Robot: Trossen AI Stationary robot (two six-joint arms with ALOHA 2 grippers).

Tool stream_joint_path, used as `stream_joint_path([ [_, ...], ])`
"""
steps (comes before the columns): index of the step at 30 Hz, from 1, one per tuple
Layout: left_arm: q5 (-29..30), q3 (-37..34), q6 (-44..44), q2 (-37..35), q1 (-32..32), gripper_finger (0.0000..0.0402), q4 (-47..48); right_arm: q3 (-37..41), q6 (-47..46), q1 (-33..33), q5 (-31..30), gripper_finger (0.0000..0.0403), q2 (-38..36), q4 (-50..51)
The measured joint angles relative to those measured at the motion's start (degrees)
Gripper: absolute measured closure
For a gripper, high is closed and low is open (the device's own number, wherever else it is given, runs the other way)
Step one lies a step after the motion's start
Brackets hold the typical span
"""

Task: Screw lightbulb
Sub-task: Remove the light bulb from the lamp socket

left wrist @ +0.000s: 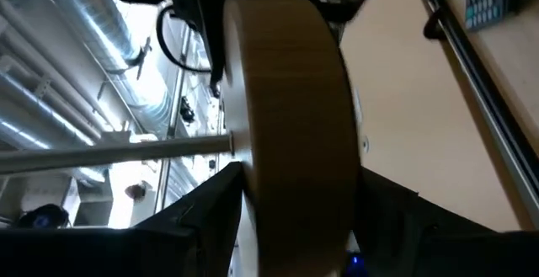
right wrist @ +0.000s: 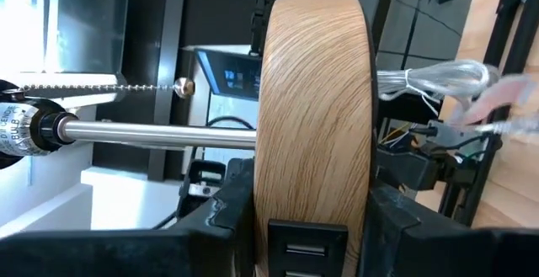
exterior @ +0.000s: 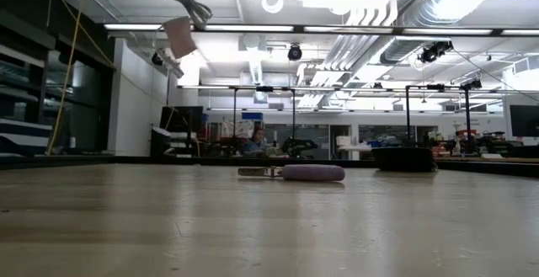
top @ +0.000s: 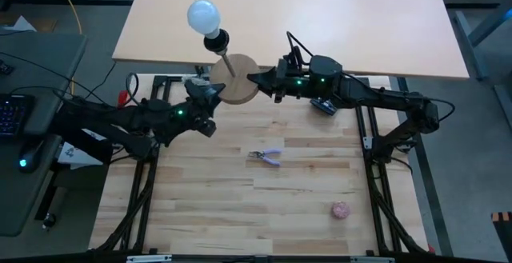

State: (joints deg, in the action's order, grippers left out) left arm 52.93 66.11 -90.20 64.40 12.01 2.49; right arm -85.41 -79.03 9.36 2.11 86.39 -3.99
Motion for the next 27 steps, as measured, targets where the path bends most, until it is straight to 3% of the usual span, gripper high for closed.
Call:
stream_joint_path([
  [5, -1.2, 0.0, -0.3, 1.2, -0.3, 0.0217, -2.4, 0.0, 0.2, 0.0, 1.1, 0.0275, 0.0, -0.1],
  [9, -0.8, 0.0, -0.6, 1.9, -0.9, 0.0265, -2.9, 0.0, -0.5, 0.0, 0.7, 0.0275, 0.0, -0.1],
  [12, -0.4, 0.1, 0.2, 2.0, -0.9, 0.0273, -3.3, 0.0, -1.3, 0.0, 0.5, 0.0274, 0.0, -0.6],
  [20, 5.4, 0.0, 10.4, 1.0, -0.5, 0.0281, -2.6, 0.0, 3.5, 0.4, 1.7, 0.0113, 0.1, -0.8],
  [23, 6.6, -0.1, 16.3, 0.0, -0.1, 0.0282, -0.6, 0.0, 6.7, 1.2, 3.9, 0.0094, -0.1, -1.4],
  [27, 7.0, -0.1, 30.5, -2.4, 0.7, 0.0282, 6.7, 0.0, 13.8, 2.9, 7.4, 0.0089, -1.6, -0.9],
])
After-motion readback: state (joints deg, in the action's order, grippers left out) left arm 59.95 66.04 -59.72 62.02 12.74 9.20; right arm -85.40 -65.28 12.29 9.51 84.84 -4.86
